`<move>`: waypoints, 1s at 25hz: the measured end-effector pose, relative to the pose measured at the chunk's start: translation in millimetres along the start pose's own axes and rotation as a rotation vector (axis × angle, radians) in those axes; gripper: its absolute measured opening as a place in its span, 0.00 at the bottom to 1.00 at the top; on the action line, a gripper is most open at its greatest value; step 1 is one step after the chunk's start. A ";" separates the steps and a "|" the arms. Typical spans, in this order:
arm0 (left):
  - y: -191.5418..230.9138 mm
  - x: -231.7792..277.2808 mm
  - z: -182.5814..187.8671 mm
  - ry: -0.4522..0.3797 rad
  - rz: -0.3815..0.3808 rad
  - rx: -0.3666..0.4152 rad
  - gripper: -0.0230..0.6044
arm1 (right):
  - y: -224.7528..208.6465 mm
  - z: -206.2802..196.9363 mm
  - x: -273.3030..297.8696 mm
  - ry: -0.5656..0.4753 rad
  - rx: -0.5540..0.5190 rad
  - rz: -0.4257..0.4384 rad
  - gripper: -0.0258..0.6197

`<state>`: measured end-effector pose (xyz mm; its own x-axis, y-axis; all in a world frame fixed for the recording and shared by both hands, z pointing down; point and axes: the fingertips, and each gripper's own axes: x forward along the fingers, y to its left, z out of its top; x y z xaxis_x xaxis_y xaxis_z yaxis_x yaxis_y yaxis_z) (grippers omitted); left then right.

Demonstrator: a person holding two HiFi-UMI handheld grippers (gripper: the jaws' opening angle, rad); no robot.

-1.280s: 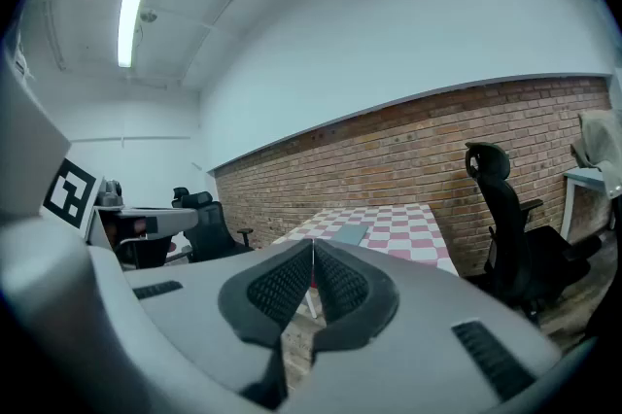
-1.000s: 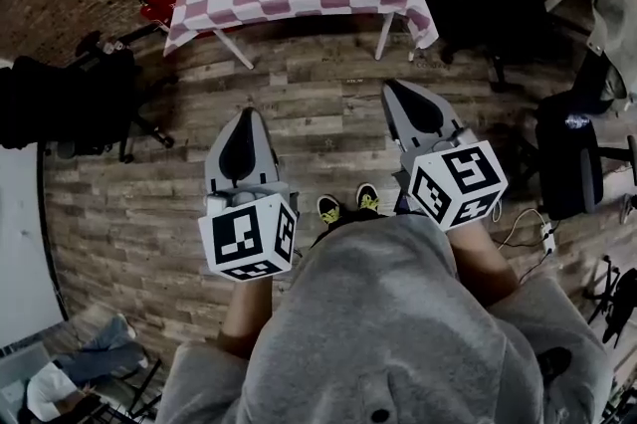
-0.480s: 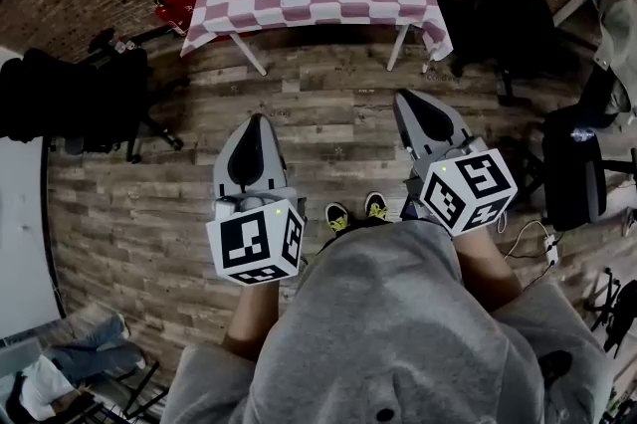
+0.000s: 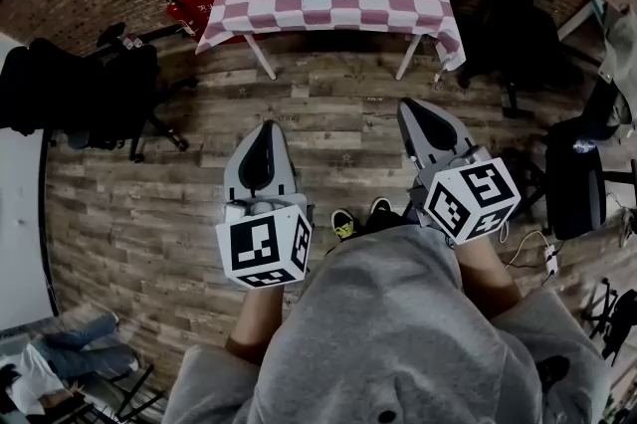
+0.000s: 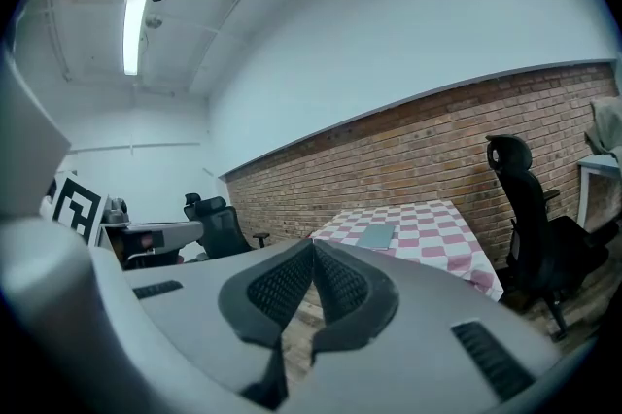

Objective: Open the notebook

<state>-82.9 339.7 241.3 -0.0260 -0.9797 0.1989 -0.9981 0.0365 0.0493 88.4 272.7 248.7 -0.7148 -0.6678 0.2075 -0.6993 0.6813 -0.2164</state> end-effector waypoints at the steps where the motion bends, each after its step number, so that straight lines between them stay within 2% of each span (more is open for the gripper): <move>1: 3.4 -0.9 0.0 -0.001 0.001 -0.002 0.05 | 2.7 0.5 1.4 0.000 -0.002 0.000 0.08; 11: 20.2 -6.4 -3.4 -0.021 0.002 -0.004 0.05 | 17.5 3.5 10.1 -0.021 -0.025 0.003 0.08; 15: 18.7 -2.9 -4.4 -0.031 0.005 0.024 0.05 | 14.4 1.7 13.3 -0.028 -0.022 0.006 0.08; 25: 20.3 36.8 2.4 -0.022 -0.008 0.041 0.05 | -5.8 8.4 46.9 -0.020 -0.021 0.019 0.08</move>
<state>-104.2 303.9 247.3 -0.0189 -0.9841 0.1768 -0.9997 0.0210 0.0102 58.9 234.9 251.6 -0.7278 -0.6604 0.1847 -0.6858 0.6997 -0.2003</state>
